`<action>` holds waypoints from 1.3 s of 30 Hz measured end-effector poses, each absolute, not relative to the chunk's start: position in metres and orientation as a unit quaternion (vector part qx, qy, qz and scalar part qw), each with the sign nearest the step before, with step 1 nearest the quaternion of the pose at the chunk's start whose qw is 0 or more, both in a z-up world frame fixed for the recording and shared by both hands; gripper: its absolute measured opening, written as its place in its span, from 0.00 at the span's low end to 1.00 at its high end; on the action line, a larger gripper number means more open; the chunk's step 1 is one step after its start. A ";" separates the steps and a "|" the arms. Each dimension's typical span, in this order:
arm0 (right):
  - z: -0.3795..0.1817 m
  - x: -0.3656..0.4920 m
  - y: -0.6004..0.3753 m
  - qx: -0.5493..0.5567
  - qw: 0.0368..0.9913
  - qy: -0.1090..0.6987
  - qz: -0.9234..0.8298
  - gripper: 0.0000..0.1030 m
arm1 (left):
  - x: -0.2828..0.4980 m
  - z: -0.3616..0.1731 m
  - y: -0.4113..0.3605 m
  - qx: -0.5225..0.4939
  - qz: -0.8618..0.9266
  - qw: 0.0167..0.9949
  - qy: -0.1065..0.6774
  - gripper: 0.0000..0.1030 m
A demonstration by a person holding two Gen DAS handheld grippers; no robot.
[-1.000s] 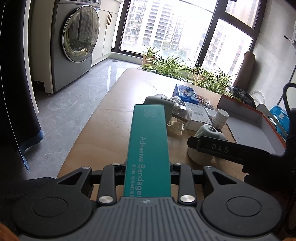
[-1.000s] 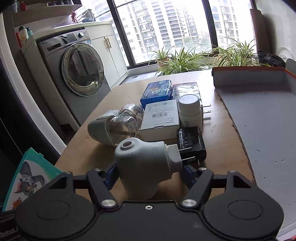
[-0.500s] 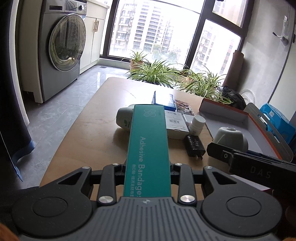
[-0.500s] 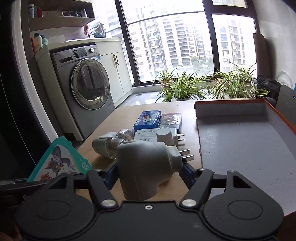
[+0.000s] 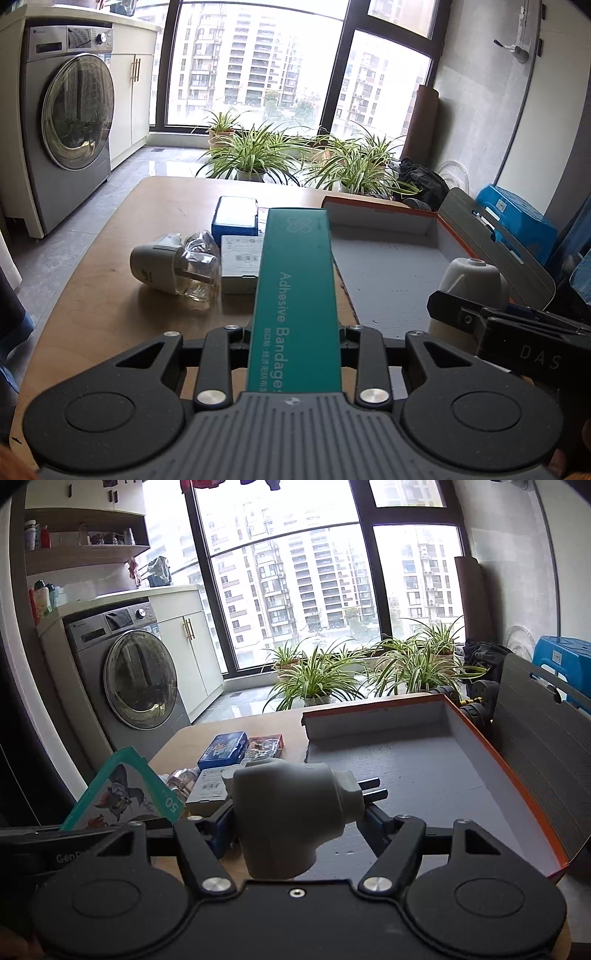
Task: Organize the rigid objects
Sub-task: 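Carry the bandage box with the left gripper while the right gripper grasps a white plug device, then carry the bandage box and white plug device toward the grey tray with both grippers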
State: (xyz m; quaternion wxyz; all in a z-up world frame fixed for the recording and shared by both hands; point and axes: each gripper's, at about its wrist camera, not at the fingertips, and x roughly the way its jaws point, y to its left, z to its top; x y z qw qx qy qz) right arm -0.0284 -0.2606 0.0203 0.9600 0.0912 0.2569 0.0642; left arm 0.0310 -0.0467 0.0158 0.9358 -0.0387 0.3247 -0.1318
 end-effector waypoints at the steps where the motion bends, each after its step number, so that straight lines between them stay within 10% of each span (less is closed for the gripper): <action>1: 0.021 -0.029 -0.265 0.091 0.960 0.256 0.060 0.80 | 0.032 0.016 -0.051 -0.037 -0.136 0.935 0.325 0.31; 39: 0.023 0.005 -0.351 0.110 0.963 0.245 0.012 0.80 | 0.072 0.015 -0.155 0.009 -0.192 0.924 0.330 0.31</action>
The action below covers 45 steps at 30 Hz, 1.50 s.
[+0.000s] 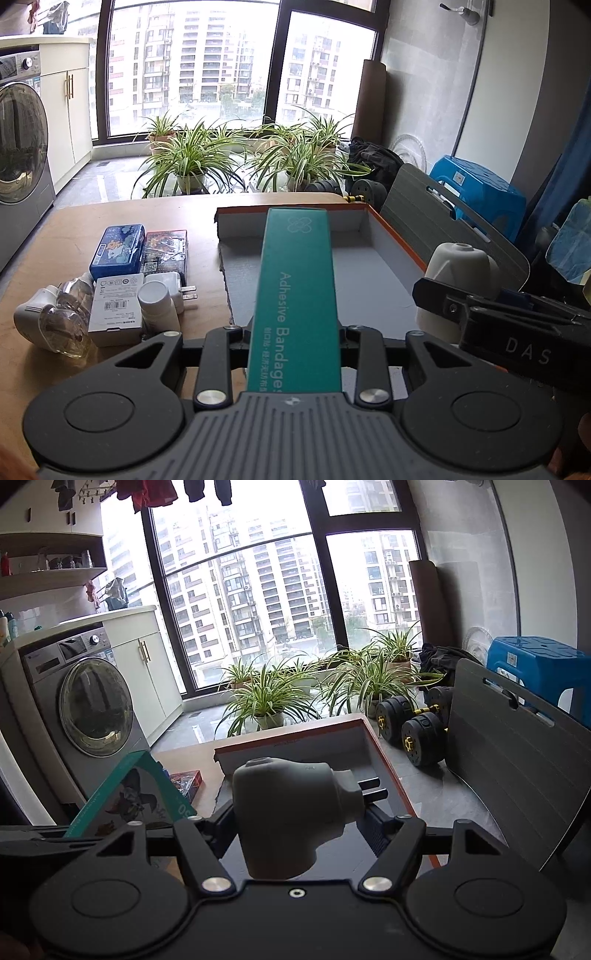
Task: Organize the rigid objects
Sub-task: 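Carry the bandage box and white plug device toward the grey tray with both grippers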
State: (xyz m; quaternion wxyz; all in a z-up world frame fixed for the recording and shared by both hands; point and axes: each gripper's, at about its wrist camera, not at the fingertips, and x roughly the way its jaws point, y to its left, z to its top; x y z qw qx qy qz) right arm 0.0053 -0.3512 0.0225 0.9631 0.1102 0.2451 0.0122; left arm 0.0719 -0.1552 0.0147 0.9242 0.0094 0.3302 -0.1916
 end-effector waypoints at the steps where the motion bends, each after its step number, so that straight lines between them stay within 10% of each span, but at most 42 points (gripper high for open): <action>1: 0.023 0.007 -0.351 0.109 0.963 0.245 0.013 0.80 | 0.073 0.015 -0.155 0.009 -0.191 0.924 0.331 0.31; 45: 0.027 0.079 -0.351 0.078 0.963 0.257 0.029 0.80 | 0.121 0.011 -0.168 0.003 -0.177 0.922 0.343 0.31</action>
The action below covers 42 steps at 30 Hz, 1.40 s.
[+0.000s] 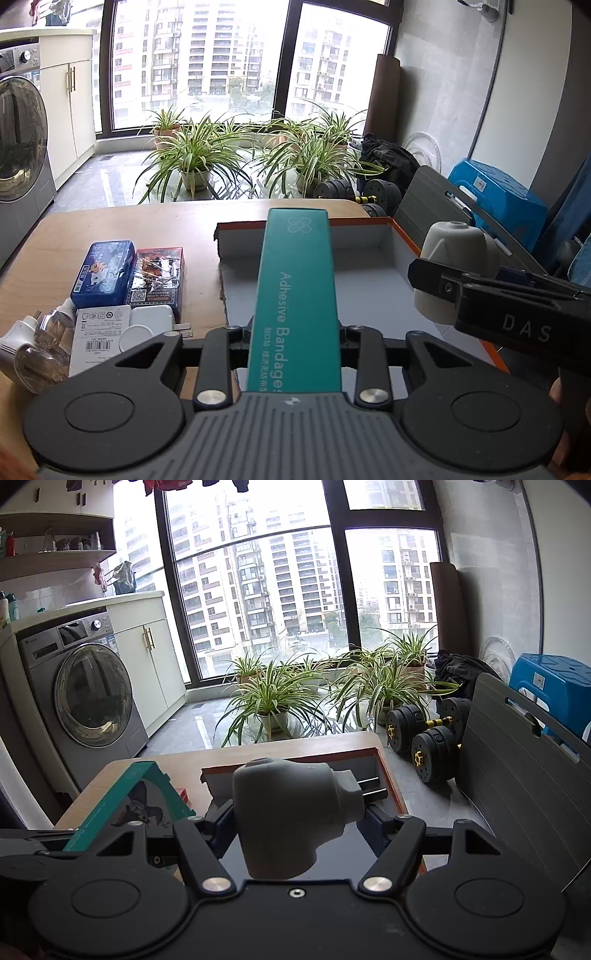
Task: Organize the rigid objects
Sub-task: 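Carry the bandage box and white plug device toward the grey tray with both grippers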
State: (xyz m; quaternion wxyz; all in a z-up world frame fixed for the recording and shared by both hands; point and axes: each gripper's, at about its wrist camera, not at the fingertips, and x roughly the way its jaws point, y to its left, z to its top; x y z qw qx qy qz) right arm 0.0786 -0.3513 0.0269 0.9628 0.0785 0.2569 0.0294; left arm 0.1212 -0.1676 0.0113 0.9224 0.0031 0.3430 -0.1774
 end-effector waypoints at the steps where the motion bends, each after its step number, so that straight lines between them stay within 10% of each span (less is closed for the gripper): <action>1: 0.027 0.081 -0.352 0.077 0.963 0.257 0.030 0.80 | 0.123 0.011 -0.168 0.003 -0.177 0.922 0.343 0.31; 42: 0.020 0.148 -0.368 0.058 0.956 0.286 0.028 0.80 | 0.167 -0.001 -0.181 0.001 -0.174 0.914 0.366 0.31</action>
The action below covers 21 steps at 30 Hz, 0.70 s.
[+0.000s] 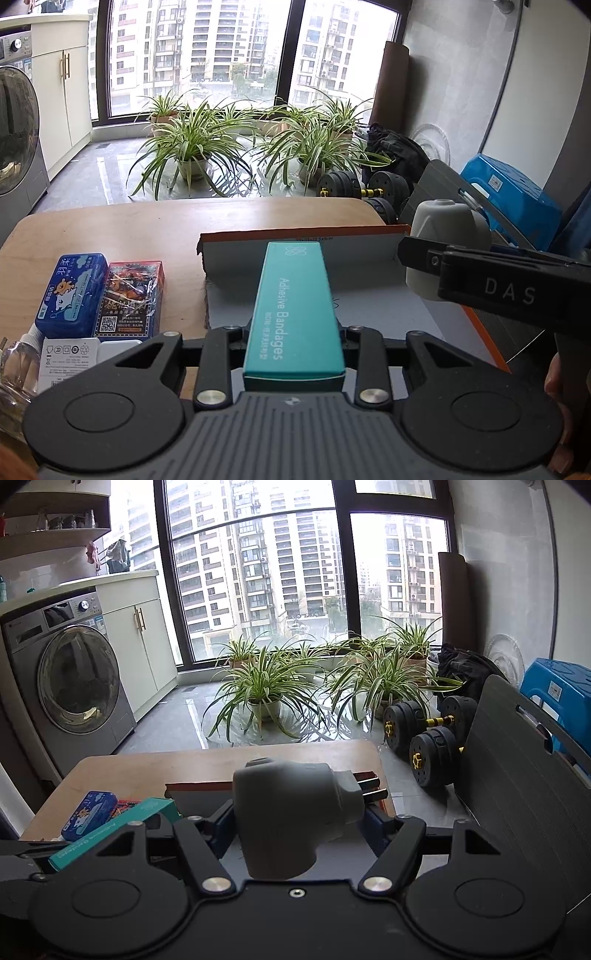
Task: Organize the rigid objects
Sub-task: 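Carry the bandage box and white plug device toward the grey tray with both grippers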
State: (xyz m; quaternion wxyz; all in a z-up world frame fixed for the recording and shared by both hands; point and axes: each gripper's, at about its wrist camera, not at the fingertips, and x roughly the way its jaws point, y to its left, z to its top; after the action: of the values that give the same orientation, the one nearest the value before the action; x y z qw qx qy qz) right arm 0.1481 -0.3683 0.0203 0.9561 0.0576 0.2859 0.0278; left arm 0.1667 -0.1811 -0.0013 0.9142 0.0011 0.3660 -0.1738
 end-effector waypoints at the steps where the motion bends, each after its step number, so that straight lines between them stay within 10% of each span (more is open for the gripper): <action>1: 0.019 0.149 -0.368 0.058 0.956 0.287 0.028 0.80 | 0.168 -0.002 -0.182 0.002 -0.174 0.914 0.367 0.31; 21: 0.008 0.171 -0.357 0.045 0.945 0.321 0.038 0.80 | 0.186 -0.013 -0.182 -0.001 -0.176 0.906 0.385 0.31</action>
State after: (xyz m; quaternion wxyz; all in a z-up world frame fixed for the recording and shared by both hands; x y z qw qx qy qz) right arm 0.1709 -0.3574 0.0082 0.9454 0.0447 0.3207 0.0379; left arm 0.1857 -0.1818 -0.0127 0.9061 -0.0009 0.3846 -0.1763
